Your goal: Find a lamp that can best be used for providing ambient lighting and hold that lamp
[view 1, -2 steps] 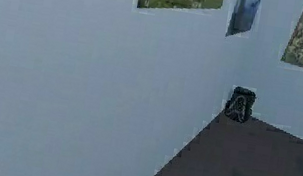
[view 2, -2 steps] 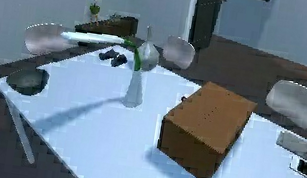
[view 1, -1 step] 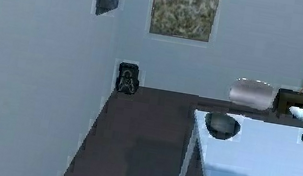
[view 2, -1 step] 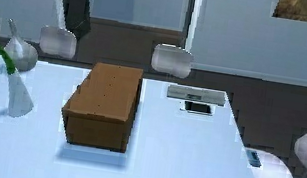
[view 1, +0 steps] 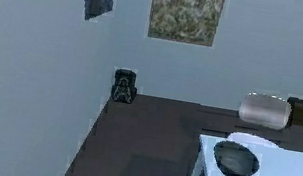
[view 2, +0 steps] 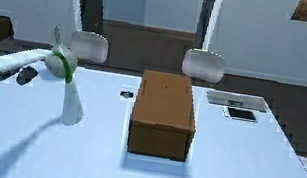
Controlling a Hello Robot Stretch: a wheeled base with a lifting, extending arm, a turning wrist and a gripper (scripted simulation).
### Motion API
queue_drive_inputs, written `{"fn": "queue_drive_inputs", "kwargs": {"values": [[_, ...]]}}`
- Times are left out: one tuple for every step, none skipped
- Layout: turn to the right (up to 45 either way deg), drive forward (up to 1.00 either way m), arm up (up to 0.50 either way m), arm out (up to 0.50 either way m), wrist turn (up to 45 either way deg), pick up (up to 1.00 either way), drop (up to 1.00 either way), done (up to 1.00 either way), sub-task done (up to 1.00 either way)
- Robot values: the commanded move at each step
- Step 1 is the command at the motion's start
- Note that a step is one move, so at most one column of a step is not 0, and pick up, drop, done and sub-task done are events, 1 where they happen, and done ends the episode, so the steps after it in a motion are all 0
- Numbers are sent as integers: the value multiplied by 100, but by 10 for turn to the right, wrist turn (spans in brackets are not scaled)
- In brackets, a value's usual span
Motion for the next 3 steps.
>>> {"fn": "queue_drive_inputs", "kwargs": {"values": [[-180, 0, 0, 0, 0, 0, 0, 0, 0], [0, 0, 50, 0, 0, 0, 0, 0, 0], [0, 0, 38, 0, 0, 0, 0, 0, 0]]}}
